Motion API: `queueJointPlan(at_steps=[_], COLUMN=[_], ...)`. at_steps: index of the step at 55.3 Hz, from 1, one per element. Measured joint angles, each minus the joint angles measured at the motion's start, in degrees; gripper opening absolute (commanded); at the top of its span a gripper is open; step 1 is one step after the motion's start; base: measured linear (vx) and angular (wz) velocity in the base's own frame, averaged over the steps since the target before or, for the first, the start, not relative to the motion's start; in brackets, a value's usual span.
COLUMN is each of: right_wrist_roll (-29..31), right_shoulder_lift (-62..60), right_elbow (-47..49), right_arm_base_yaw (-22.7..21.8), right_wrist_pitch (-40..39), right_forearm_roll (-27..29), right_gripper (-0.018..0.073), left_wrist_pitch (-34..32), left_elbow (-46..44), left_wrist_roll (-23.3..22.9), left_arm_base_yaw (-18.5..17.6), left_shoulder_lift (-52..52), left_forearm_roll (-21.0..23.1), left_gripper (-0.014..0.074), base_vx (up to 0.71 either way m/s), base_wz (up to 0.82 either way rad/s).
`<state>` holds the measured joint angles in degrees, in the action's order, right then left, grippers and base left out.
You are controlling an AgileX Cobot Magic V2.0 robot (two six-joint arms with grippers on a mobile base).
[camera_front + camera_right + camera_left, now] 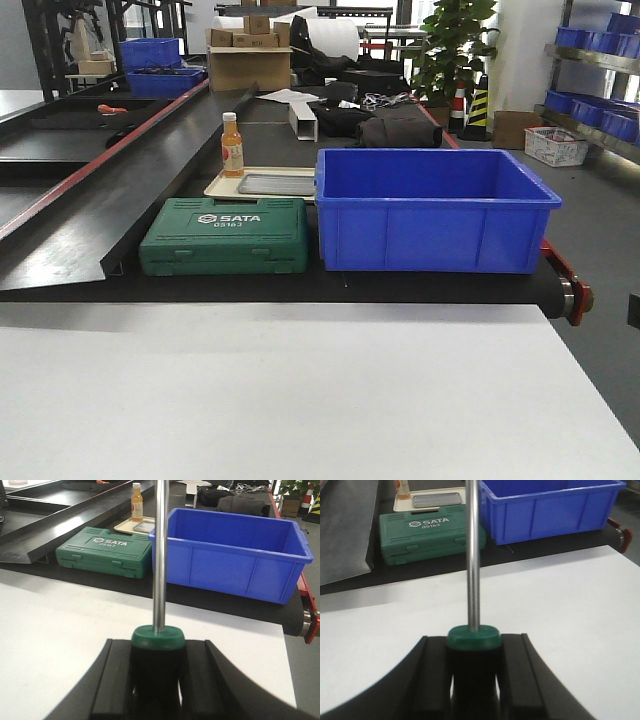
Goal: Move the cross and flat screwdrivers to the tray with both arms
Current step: 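Drive the base away from the table holding both screwdrivers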
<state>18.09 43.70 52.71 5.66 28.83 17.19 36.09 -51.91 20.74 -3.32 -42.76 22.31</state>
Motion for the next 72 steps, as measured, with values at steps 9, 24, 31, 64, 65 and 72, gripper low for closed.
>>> queueJointPlan(at_steps=[9, 24, 31, 64, 65, 72], right_wrist_roll=[0.0, 0.0, 0.0, 0.0, 0.0, 0.0], right_shoulder_lift=[0.0, 0.0, 0.0, 0.0, 0.0, 0.0], right_elbow=[0.0, 0.0, 0.0, 0.0, 0.0, 0.0], right_arm_base_yaw=[0.0, 0.0, 0.0, 0.0, 0.0, 0.0], right_wrist_pitch=[0.0, 0.0, 0.0, 0.0, 0.0, 0.0], right_forearm_roll=[0.0, 0.0, 0.0, 0.0, 0.0, 0.0], right_gripper=[-0.0008, -0.0008, -0.0008, -0.0008, -0.0008, -0.0008], left_wrist_pitch=[0.0, 0.0, 0.0, 0.0, 0.0, 0.0], left_elbow=[0.0, 0.0, 0.0, 0.0, 0.0, 0.0], left_wrist_roll=[0.0, 0.1, 0.1, 0.1, 0.1, 0.1], left_arm_base_yaw=[0.0, 0.0, 0.0, 0.0, 0.0, 0.0], left_shoulder_lift=[0.1, 0.1, 0.1, 0.1, 0.1, 0.1], left_forearm_roll=[0.0, 0.0, 0.0, 0.0, 0.0, 0.0], left_gripper=[-0.0003, -0.0003, -0.0003, -0.0003, -0.0003, -0.0003], base_vx=[-0.21, -0.22, -0.21, -0.19, -0.16, -0.14], base_wz=[-0.1, -0.27, -0.36, -0.55, -0.64, -0.63])
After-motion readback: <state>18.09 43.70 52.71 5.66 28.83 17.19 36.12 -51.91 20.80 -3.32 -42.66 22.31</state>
